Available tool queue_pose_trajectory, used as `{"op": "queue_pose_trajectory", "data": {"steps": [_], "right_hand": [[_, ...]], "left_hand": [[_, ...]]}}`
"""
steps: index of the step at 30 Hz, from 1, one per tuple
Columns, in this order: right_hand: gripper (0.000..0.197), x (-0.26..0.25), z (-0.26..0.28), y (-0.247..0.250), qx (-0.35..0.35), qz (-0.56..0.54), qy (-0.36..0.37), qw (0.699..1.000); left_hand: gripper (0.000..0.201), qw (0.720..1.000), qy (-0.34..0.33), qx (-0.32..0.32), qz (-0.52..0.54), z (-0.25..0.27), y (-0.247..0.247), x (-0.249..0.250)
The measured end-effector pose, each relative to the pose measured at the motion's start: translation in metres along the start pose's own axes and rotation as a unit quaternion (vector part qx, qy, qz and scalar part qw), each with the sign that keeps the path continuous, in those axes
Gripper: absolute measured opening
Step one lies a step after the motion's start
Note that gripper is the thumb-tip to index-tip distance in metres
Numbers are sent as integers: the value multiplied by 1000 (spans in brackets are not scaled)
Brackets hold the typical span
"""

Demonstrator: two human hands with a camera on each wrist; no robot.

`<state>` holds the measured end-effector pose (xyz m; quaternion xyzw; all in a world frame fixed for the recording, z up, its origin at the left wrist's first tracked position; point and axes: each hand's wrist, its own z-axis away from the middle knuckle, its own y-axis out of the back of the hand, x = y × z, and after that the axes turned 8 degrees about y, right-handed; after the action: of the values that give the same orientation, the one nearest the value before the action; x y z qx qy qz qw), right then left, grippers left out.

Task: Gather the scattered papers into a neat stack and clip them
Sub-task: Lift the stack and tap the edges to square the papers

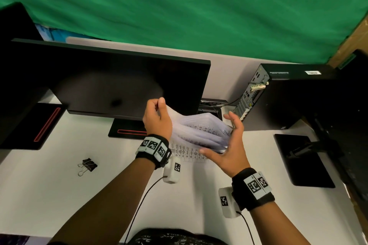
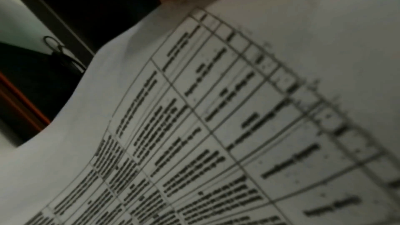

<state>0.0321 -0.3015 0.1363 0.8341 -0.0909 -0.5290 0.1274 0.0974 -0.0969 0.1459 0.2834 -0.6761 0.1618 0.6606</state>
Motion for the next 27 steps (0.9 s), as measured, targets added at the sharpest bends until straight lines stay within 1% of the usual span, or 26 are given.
{"op": "queue_pose_trajectory", "data": {"steps": [1, 3, 4, 5, 7, 8, 10, 12, 14, 17, 20, 22, 23, 24, 25, 27], "right_hand": [[124, -1, 0, 1, -19, -7, -4, 1000], [129, 0, 1, 4, -57, 25, -6, 998], [125, 3, 2, 5, -73, 59, -3, 996], [117, 7, 2, 5, -77, 92, 1, 993], [101, 14, 2, 6, -45, 115, -13, 992], [95, 15, 1, 6, -15, 111, -34, 993], [76, 14, -5, 7, 37, 100, -71, 992], [63, 12, -13, 10, 56, 83, -90, 991], [64, 13, -20, 10, 42, 86, -93, 991], [69, 14, -26, 10, 13, 83, -105, 991], [62, 12, -40, 12, 5, 42, -124, 991], [58, 13, -48, 14, -1, 30, -135, 990], [56, 15, -51, 17, -4, 22, -146, 989], [54, 18, -52, 19, -5, 12, -159, 987], [52, 20, -52, 22, -6, 2, -173, 985], [46, 27, -50, 27, -4, -7, -198, 980]], "left_hand": [[27, 1000, 16, 14, -1, -4, -1, 1], [35, 999, 46, 28, 1, -11, -4, 4], [36, 998, 50, 32, 0, -13, -4, 7], [37, 998, 46, 35, -5, -14, -4, 8], [38, 999, 37, 38, -12, -15, -4, 9], [38, 998, 39, 38, -12, -15, -4, 9], [39, 998, 43, 37, -15, -15, -4, 9], [40, 998, 48, 31, -22, -17, -3, 9], [43, 998, 56, 18, -39, -21, 0, 6], [49, 994, 69, -22, -82, -30, 3, -3], [57, 984, 97, -50, -141, -40, 5, 3], [65, 976, 108, -97, -164, -46, 8, 11], [68, 973, 112, -135, -149, -48, 11, 12], [65, 969, 116, -180, -122, -48, 17, 13], [56, 961, 119, -231, -94, -48, 23, 8], [32, 932, 126, -331, -80, -47, 35, -12]]}}
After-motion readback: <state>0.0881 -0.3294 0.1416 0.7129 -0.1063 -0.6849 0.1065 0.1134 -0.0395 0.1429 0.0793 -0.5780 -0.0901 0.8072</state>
